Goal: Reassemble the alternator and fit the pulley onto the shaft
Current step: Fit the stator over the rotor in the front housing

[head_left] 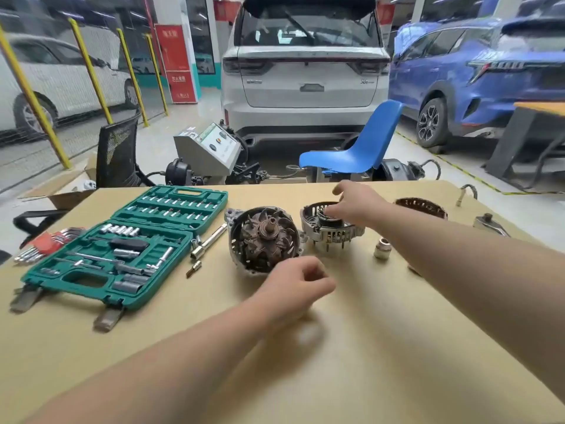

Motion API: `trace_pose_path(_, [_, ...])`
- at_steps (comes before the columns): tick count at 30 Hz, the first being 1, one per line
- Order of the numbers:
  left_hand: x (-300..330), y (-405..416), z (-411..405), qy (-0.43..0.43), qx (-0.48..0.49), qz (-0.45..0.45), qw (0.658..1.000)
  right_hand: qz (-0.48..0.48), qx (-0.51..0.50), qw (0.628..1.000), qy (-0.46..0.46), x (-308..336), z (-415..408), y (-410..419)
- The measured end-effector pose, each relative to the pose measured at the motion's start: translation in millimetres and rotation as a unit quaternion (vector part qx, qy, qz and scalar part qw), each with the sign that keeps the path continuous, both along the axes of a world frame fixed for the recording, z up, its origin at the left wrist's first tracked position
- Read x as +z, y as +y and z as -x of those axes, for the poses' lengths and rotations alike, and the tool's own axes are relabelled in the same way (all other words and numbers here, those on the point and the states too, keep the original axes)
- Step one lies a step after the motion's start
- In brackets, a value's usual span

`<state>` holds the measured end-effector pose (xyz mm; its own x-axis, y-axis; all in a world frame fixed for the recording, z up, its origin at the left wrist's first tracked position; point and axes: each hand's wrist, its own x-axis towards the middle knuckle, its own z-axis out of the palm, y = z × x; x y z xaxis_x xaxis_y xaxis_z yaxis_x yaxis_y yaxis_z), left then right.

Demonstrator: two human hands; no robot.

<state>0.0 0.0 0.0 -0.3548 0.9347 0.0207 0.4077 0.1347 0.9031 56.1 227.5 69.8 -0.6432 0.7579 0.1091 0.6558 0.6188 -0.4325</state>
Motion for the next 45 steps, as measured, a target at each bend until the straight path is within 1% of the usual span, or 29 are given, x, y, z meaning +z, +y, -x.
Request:
trace_pose_path(2, [-6.1, 15.7, 0.9, 0.030, 0.021, -0.005, 0.999, -0.040, -0.004, 0.996, -0.076, -1.2, 14.2, 2.3])
trace_pose_path(4, [-12.5, 26.9, 2.6, 0.054, 0.005, 0.008, 0.998, -0.037, -0.002, 0.994, -0.099, -4.2, 23.6, 4.1])
trace_pose_path(7, [-19.5, 33.2, 11.4, 0.079, -0.023, -0.004, 0.997, -0.029, 0.015, 0.994, -0.103, -4.5, 27.3, 13.2])
trace_pose_path(10, [-22.9, 32.5, 10.5, 0.104, -0.018, -0.022, 0.994, -0.046, 0.035, 0.989, -0.137, -9.5, 24.5, 13.2])
trace_pose_path(12, [-21.9, 32.4, 10.3, 0.089, -0.015, -0.029, 0.995, -0.055, 0.035, 0.993, -0.101, -15.2, 21.5, 11.7])
trace_pose_path(14, [-20.0, 33.1, 10.8, 0.080, -0.017, -0.026, 0.996, -0.044, 0.023, 0.998, -0.045, -17.6, 14.7, 9.4])
trace_pose_path(17, [-17.4, 34.2, 13.1, 0.048, -0.023, -0.022, 0.998, -0.005, 0.024, 0.995, 0.094, -7.9, -3.4, 1.4])
trace_pose_path(19, [-17.5, 36.2, 13.7, 0.042, -0.023, -0.022, 0.999, 0.030, 0.042, 0.982, 0.183, 7.1, -24.8, -8.0])
trace_pose_path(20, [-17.5, 37.3, 13.5, 0.042, -0.021, -0.019, 0.999, 0.055, 0.056, 0.974, 0.212, 14.2, -39.1, -13.2])
trace_pose_path(22, [-18.3, 40.9, 10.1, 0.049, -0.009, -0.015, 0.999, 0.136, 0.091, 0.957, 0.241, 21.4, -70.0, -22.7])
trace_pose_path(23, [-19.3, 43.4, 7.3, 0.056, 0.000, -0.009, 0.998, 0.175, 0.107, 0.950, 0.236, 19.9, -83.4, -27.6])
trace_pose_path(24, [-19.5, 45.5, 3.6, 0.059, 0.012, -0.004, 0.998, 0.193, 0.119, 0.950, 0.216, 14.7, -93.7, -32.2])
trace_pose_path(25, [-19.7, 47.0, 0.2, 0.047, 0.025, -0.001, 0.999, 0.188, 0.130, 0.955, 0.188, 5.9, -100.5, -34.9])
trace_pose_path(27, [-16.7, 49.0, -7.7, -0.021, 0.048, 0.001, 0.999, 0.154, 0.144, 0.968, 0.137, -16.3, -105.5, -37.9])
trace_pose_path(29, [-15.2, 53.3, -14.6, -0.081, 0.069, -0.005, 0.994, 0.144, 0.156, 0.970, 0.121, -37.8, -106.2, -37.0])
trace_pose_path(30, [-15.9, 56.1, -16.9, -0.082, 0.081, -0.012, 0.993, 0.145, 0.160, 0.969, 0.122, -47.2, -106.9, -36.1])
trace_pose_path(31, [-17.2, 58.4, -18.4, -0.062, 0.092, -0.021, 0.994, 0.140, 0.163, 0.969, 0.120, -55.6, -108.2, -34.8])
trace_pose_path(33, [-21.2, 61.6, -21.5, -0.031, 0.099, -0.041, 0.994, 0.096, 0.171, 0.976, 0.098, -66.6, -110.7, -32.1])
trace_pose_path(37, [-24.0, 68.6, -29.6, -0.095, 0.075, -0.045, 0.992, -0.001, 0.208, 0.975, 0.078, -72.7, -111.4, -30.0])
trace_pose_path(40, [-25.1, 75.8, -29.5, -0.087, 0.094, -0.041, 0.991, -0.084, 0.218, 0.970, 0.069, -75.0, -108.9, -34.8])
trace_pose_path(42, [-27.5, 77.5, -26.3, -0.089, 0.102, -0.038, 0.990, -0.098, 0.215, 0.969, 0.073, -77.4, -106.3, -39.0])
trace_pose_path(45, [-29.1, 76.8, -22.4, -0.134, 0.113, -0.048, 0.983, -0.088, 0.206, 0.972, 0.069, -81.4, -103.0, -40.4])
